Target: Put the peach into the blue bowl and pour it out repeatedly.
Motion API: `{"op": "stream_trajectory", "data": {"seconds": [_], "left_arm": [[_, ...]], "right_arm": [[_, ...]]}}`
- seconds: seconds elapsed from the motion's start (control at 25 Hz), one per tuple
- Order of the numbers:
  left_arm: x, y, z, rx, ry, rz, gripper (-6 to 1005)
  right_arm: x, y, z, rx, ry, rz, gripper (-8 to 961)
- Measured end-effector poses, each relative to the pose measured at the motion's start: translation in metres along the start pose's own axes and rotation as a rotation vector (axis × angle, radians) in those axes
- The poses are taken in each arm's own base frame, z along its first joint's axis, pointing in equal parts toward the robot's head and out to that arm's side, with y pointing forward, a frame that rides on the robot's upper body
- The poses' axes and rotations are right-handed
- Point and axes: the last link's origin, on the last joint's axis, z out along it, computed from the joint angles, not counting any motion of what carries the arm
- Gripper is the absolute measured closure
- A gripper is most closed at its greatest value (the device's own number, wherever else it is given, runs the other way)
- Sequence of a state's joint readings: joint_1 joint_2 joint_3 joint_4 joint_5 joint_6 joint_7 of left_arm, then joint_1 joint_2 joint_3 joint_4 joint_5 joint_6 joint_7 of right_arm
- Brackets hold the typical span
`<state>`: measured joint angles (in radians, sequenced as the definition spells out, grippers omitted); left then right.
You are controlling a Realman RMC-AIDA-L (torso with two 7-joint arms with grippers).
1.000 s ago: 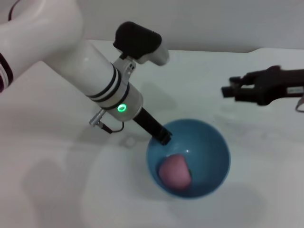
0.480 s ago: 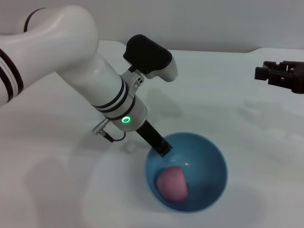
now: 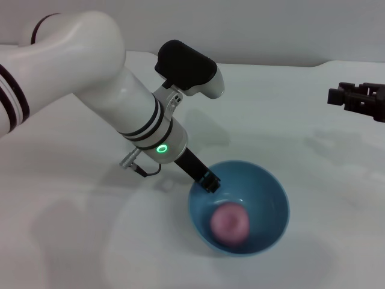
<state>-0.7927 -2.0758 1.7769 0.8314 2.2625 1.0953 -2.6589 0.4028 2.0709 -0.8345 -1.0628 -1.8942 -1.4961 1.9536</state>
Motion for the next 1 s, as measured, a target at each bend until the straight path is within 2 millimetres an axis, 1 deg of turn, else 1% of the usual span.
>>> {"op": "stream_trajectory", "data": {"seconds": [0.12,0.2,0.28,0.4,0.44,0.48,0.52,0.56,0.6,0.64,0.68,0.8,0.92,1.0], "left_arm": [[0.001,0.000,-0.001,0.001,0.004,-0.001,846],[0.003,-0.002,-0.003,0.003,0.019,-0.009,784],[0.007,-0.009,-0.009,0.004,0.054,-0.042,722],[0.009,-0.024,-0.020,0.005,0.115,-0.113,629],[0.009,-0.030,-0.024,0.004,0.140,-0.144,598],[0.007,-0.042,-0.033,-0.003,0.192,-0.191,568],[0.007,-0.042,-0.033,-0.003,0.192,-0.191,537],[0.005,-0.052,-0.041,-0.015,0.250,-0.230,506],[0.005,-0.052,-0.041,-0.015,0.250,-0.230,476],[0.003,-0.057,-0.044,-0.021,0.274,-0.248,445],[0.001,-0.061,-0.049,-0.043,0.314,-0.275,414],[-0.006,-0.073,-0.063,-0.113,0.451,-0.351,384],[-0.018,-0.087,-0.082,-0.212,0.663,-0.454,354],[-0.031,-0.095,-0.094,-0.294,0.843,-0.519,354]], "right_arm": [[0.001,-0.001,0.000,0.001,0.000,0.002,547],[0.001,-0.001,-0.001,0.002,0.000,0.003,547],[0.002,-0.001,-0.001,0.003,0.000,0.006,547],[0.005,-0.002,-0.002,0.005,-0.002,0.022,547],[0.007,-0.003,-0.002,0.007,-0.003,0.031,547],[0.008,-0.005,-0.002,0.011,-0.005,0.039,547],[0.010,-0.006,-0.003,0.018,-0.007,0.047,547],[0.011,-0.008,-0.003,0.025,-0.009,0.054,547],[0.013,-0.009,-0.003,0.035,-0.011,0.063,547],[0.015,-0.011,-0.003,0.045,-0.014,0.073,547],[0.017,-0.013,-0.003,0.053,-0.016,0.083,547],[0.023,-0.021,-0.005,0.093,-0.037,0.125,547],[0.029,-0.029,-0.006,0.118,-0.082,0.187,547],[0.031,-0.033,-0.007,0.122,-0.133,0.241,547]]}}
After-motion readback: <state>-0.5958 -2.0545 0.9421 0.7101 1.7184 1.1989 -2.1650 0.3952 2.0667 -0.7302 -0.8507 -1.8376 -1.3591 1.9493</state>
